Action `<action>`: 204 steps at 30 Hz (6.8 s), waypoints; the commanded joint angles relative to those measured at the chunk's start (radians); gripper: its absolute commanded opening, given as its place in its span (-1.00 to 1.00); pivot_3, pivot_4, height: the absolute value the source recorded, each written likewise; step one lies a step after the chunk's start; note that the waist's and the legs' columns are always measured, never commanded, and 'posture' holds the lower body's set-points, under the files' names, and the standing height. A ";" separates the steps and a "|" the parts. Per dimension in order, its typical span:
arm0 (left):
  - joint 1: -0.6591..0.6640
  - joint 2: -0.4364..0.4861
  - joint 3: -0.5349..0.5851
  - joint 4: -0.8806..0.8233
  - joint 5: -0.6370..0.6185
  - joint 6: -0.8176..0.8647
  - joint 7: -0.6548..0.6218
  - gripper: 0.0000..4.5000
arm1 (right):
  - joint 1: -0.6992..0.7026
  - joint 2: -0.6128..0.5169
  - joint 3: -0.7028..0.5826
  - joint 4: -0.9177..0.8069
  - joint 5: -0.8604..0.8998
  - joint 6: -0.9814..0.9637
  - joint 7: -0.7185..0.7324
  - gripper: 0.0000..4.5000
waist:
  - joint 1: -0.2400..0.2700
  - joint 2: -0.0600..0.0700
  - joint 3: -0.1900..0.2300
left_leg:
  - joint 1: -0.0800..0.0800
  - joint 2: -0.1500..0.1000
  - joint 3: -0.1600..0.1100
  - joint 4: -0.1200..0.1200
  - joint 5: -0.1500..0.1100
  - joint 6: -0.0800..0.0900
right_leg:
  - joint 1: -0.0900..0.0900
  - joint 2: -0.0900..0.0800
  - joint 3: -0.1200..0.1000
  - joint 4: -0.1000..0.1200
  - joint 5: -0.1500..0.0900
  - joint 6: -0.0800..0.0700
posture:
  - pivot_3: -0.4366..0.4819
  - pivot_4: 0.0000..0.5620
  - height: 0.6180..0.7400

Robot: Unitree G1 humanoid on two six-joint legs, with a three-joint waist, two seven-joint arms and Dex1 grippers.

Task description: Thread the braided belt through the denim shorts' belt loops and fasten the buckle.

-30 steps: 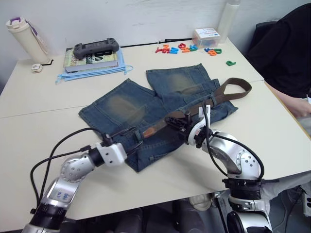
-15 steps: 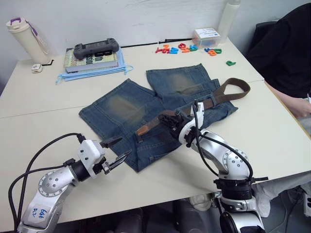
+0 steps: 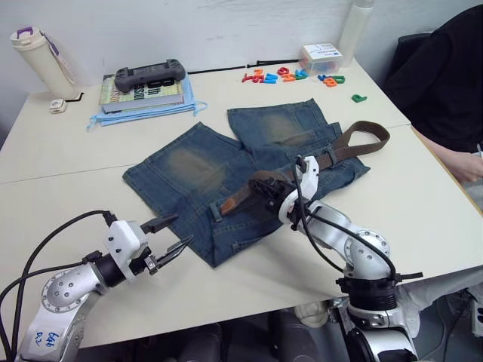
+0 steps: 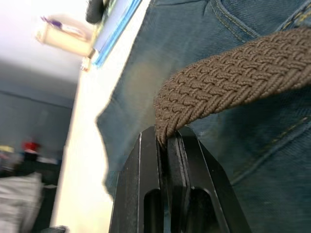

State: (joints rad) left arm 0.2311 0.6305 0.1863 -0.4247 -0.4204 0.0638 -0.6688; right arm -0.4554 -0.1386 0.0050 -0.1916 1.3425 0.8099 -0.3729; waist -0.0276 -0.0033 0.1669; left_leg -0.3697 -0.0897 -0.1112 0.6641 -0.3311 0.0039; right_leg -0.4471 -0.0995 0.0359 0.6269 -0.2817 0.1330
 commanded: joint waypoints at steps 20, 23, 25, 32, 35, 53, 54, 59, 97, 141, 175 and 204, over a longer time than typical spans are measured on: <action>-0.032 -0.025 0.001 0.015 0.096 -0.063 -0.009 0.31 | 0.010 0.195 0.055 0.081 -0.140 0.086 0.063 -1.00 | -0.002 0.000 0.000 | 0.000 0.000 0.000 0.000 0.000 0.000 | 0.000 0.000 0.000 0.000 0.000 0.000 | -0.05 -0.47 0.58; -0.065 -0.011 -0.028 0.059 0.204 -0.112 0.010 0.31 | 0.001 0.247 0.045 0.142 -0.127 0.114 0.085 -1.00 | -0.002 0.000 0.000 | 0.001 0.001 0.000 0.000 0.000 -0.001 | 0.000 0.001 0.000 0.000 0.000 0.000 | -0.05 -0.47 0.58; -0.086 -0.004 -0.046 0.094 0.271 -0.159 0.018 0.31 | -0.004 0.271 0.030 0.172 -0.117 0.133 0.096 -1.00 | -0.003 0.000 0.000 | 0.001 0.001 0.000 0.000 0.000 -0.001 | 0.000 0.001 0.000 0.001 0.000 -0.001 | -0.05 -0.47 0.58; -0.137 0.044 -0.138 0.234 0.455 -0.409 0.003 0.31 | -0.045 0.331 -0.072 0.262 -0.070 0.162 0.099 -1.00 | -0.004 0.000 0.000 | 0.002 0.001 0.001 -0.001 0.000 -0.001 | 0.000 0.002 0.000 0.000 0.000 -0.001 | -0.05 -0.47 0.58; -0.134 0.058 -0.146 0.272 0.501 -0.467 0.018 0.31 | -0.056 0.336 -0.092 0.274 -0.059 0.168 0.095 -1.00 | -0.003 0.000 0.000 | 0.002 0.001 0.000 -0.001 0.000 -0.001 | 0.000 0.001 0.000 0.001 0.000 -0.001 | -0.05 -0.47 0.58; -0.221 0.021 -0.174 0.356 0.686 -0.584 0.209 0.20 | -0.051 0.330 -0.095 0.260 -0.061 0.187 0.088 -1.00 | -0.001 0.000 -0.001 | 0.002 0.001 0.000 -0.001 -0.001 -0.001 | 0.000 0.001 0.000 0.001 0.000 -0.001 | -0.05 -0.47 0.58; -0.221 0.021 -0.175 0.356 0.682 -0.585 0.208 0.08 | -0.052 0.329 -0.095 0.260 -0.062 0.187 0.088 -1.00 | -0.001 0.000 -0.001 | 0.002 0.001 0.000 -0.001 -0.001 -0.001 | 0.000 0.001 0.000 0.001 0.000 -0.001 | -0.05 -0.47 0.58; -0.222 0.027 -0.177 0.363 0.683 -0.595 0.208 -0.85 | -0.052 0.328 -0.093 0.259 -0.067 0.187 0.088 -1.00 | -0.001 0.000 -0.001 | 0.002 0.001 0.000 -0.001 -0.001 -0.001 | 0.000 0.001 0.000 0.001 0.000 -0.001 | -0.05 -0.47 0.58; -0.216 0.034 -0.183 0.398 0.685 -0.623 0.236 -1.00 | 0.018 -0.345 0.280 -0.258 -0.651 0.210 0.444 0.92 | 0.004 0.000 0.000 | 0.001 0.000 0.000 -0.001 -0.001 0.000 | 0.001 -0.005 -0.001 -0.001 0.001 -0.001 | -0.05 -0.47 0.58; -0.137 0.435 0.069 1.254 0.790 -1.066 0.577 -1.00 | 0.051 -0.144 0.261 -0.155 -0.956 0.309 0.532 -0.96 | -0.002 -0.012 -0.007 | 0.010 0.009 0.004 -0.007 -0.005 0.000 | 0.003 0.003 -0.001 0.000 0.001 -0.006 | -0.05 -0.47 0.58; 0.114 0.350 -0.120 0.186 0.045 -0.505 0.138 1.00 | -0.045 -0.273 0.012 -0.356 -0.847 0.421 0.730 0.99 | 0.001 -0.010 -0.004 | 0.010 0.012 0.011 -0.013 -0.006 0.000 | 0.003 0.001 -0.001 -0.007 0.004 -0.010 | -0.05 -0.47 0.58; -0.458 -0.076 -0.558 0.336 0.476 -0.177 -0.009 1.00 | -0.136 -0.786 0.479 0.435 -1.952 -0.804 0.798 0.99 | 0.022 -0.010 0.001 | 0.014 0.012 0.017 0.000 -0.006 -0.002 | 0.009 0.005 -0.001 -0.008 0.007 -0.007 | -0.05 -0.47 0.58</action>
State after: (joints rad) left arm -0.2320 0.5577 -0.3515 -0.1031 0.0147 -0.0923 -0.6721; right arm -0.5879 -0.9438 0.4638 0.1811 -0.5717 0.0247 0.4417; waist -0.0052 -0.0138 0.1677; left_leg -0.3525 -0.0775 -0.0946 0.6643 -0.3368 0.0017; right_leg -0.4326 -0.0939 0.0342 0.6183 -0.2750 0.1258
